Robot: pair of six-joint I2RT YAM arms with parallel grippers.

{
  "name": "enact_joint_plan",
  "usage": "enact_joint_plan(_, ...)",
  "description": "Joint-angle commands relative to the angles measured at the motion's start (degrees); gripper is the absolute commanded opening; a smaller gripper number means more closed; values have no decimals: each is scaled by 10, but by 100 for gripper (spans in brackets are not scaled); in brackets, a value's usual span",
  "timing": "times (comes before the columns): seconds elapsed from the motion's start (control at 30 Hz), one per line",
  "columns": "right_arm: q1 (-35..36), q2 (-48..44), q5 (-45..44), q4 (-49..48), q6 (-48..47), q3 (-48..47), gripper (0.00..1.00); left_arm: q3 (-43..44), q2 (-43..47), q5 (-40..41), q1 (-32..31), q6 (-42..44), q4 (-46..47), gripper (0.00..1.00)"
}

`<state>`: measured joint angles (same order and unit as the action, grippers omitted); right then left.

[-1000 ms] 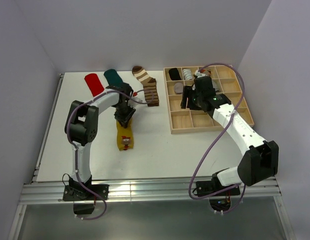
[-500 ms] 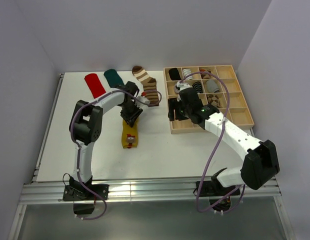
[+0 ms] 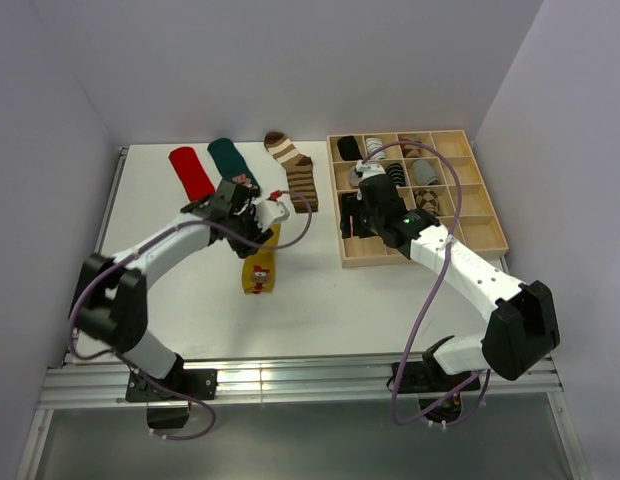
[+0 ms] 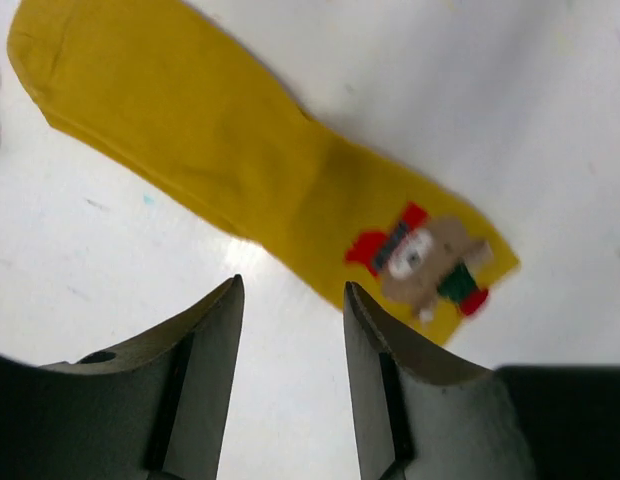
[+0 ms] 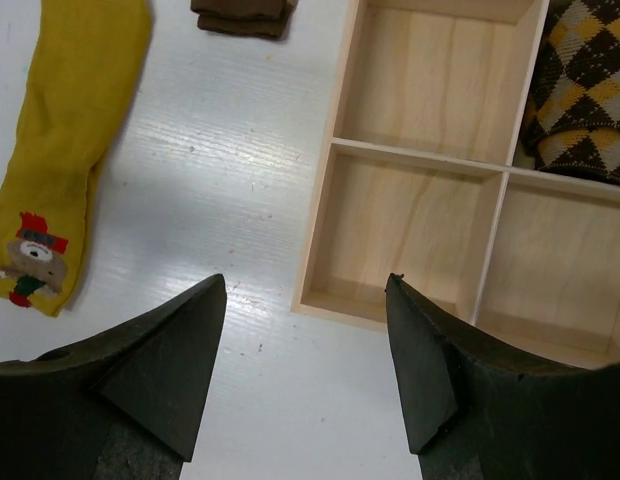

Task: Roll the socks
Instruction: Move the sock to the center of the board.

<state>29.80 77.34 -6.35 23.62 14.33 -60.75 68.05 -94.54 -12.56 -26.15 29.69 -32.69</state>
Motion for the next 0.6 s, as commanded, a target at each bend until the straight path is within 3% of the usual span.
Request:
enact_joint_plan(0.0,0,-29,-14,-10,11,-9,72,-98,103,1,-9,86,83,50)
enact_joint_plan(0.13,0,-46,-20,-10,25,-2,72,-238,204,-3,-28,138,168,54)
enact_joint_plan(0.27,0,-59,-21,-14,40,14,72,-302,276,-21,-41,144,221,57)
enact_joint_plan(0.57,0,-75,-28,-17,57,39,72,-353,264,-69,-47,119,295,59)
